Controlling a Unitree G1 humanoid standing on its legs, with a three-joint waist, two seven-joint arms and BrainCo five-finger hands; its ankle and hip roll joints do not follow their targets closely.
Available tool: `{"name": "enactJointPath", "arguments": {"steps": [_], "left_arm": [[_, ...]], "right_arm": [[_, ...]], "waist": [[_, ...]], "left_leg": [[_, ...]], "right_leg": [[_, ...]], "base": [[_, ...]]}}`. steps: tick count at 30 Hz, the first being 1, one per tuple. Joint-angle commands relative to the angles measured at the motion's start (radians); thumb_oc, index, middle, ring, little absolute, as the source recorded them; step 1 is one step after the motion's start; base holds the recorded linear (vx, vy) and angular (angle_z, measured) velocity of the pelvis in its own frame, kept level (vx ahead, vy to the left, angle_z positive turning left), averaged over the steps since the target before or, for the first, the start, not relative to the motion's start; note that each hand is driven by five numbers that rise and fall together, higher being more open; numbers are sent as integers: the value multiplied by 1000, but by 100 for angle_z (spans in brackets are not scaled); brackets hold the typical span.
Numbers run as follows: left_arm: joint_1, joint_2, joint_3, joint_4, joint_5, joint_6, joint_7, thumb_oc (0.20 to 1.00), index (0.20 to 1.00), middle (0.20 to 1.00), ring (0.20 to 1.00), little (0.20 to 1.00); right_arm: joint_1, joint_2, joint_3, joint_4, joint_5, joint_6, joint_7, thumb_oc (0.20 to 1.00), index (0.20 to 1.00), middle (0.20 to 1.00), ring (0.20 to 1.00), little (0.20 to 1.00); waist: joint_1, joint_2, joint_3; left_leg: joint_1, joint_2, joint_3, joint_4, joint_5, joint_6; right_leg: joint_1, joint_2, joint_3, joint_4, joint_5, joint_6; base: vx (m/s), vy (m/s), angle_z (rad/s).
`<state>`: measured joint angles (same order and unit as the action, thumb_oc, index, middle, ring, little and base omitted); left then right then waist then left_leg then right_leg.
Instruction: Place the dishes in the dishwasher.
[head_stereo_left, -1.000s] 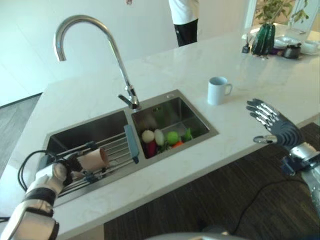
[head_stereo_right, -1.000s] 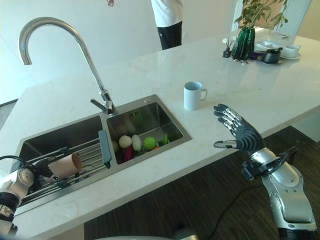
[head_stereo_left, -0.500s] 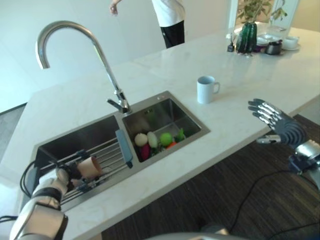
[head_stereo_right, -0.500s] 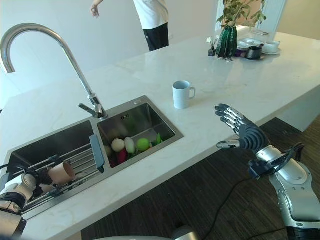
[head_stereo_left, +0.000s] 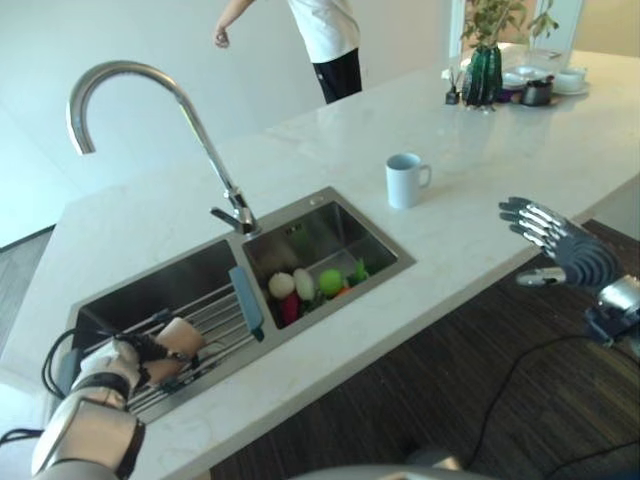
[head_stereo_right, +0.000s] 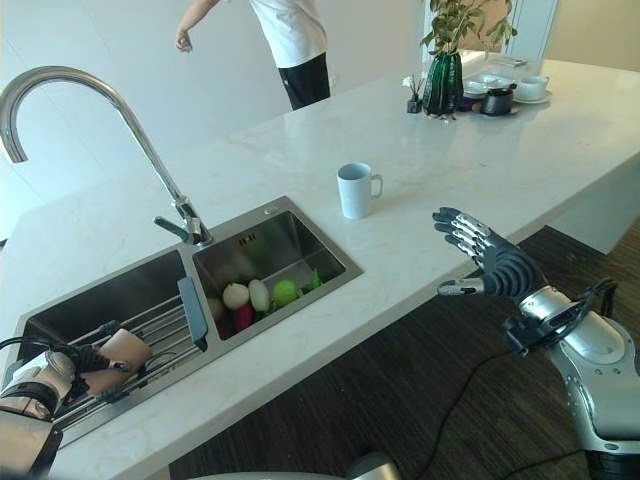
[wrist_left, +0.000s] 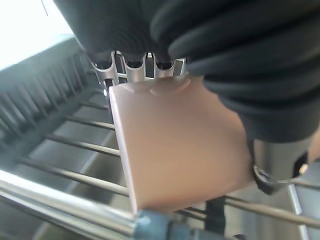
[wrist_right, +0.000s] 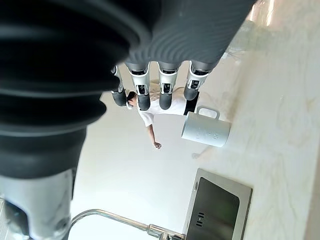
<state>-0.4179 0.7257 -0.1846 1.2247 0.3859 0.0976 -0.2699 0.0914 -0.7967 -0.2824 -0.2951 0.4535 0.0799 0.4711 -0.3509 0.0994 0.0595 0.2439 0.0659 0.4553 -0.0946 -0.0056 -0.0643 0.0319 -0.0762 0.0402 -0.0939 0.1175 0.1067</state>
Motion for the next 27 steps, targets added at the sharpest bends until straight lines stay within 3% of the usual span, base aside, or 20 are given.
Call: {"name": "enactJointPath", "arguments": {"steps": [1,6,12,17,22,26,27], "left_arm": [[31,32,43,4,-98,-61,-38,200,200,200,200,200],[95,87,131,-221,-312,-150,-70,200,200,200,200,200],[252,144,265,-442,-423,-243,-33,200,200,200,200,200],[315,174,357,-626,-553,-262,-10,200,200,200,200,200],[335,140,444,-818,-743,-341,46,200,200,200,200,200],[324,44,485,-1029,-904,-421,126,200,200,200,200,200],[315,21,490,-1078,-927,-417,131,200,200,200,200,200]], "right_arm": [[-26,35,-25,-77,28,-38,-23,1000,1000,1000,1000,1000],[20,74,-50,-66,12,-86,-40,1000,1000,1000,1000,1000],[65,98,-84,-55,15,-119,-57,1000,1000,1000,1000,1000],[63,113,-84,-44,18,-131,-71,1000,1000,1000,1000,1000],[39,149,-51,-52,4,-128,-103,1000,1000,1000,1000,1000],[16,196,-1,-59,-23,-137,-148,1000,1000,1000,1000,1000],[11,207,10,-64,-32,-136,-163,1000,1000,1000,1000,1000]], "waist": [[15,-53,8],[55,-47,21],[111,-45,25],[145,-45,23],[186,-51,15],[215,-61,5],[223,-62,3]], "left_leg": [[-16,22,-72,16,-77,7],[-23,22,-95,13,-70,7],[-34,22,-139,7,-66,5],[-42,26,-166,7,-64,1],[-58,30,-207,7,-59,-6],[-70,41,-240,7,-53,-15],[-74,45,-247,7,-50,-18]], "right_leg": [[65,-107,-62,17,-93,129],[67,-110,-84,14,-84,128],[71,-110,-114,12,-82,124],[78,-108,-137,8,-86,116],[89,-105,-166,7,-96,103],[99,-100,-191,9,-110,88],[102,-97,-198,10,-114,83]], "base": [[-12,-51,2],[-36,-50,7],[-42,-65,13],[-46,-56,23],[-64,-95,20],[-78,-172,28],[-68,-164,22]]}}
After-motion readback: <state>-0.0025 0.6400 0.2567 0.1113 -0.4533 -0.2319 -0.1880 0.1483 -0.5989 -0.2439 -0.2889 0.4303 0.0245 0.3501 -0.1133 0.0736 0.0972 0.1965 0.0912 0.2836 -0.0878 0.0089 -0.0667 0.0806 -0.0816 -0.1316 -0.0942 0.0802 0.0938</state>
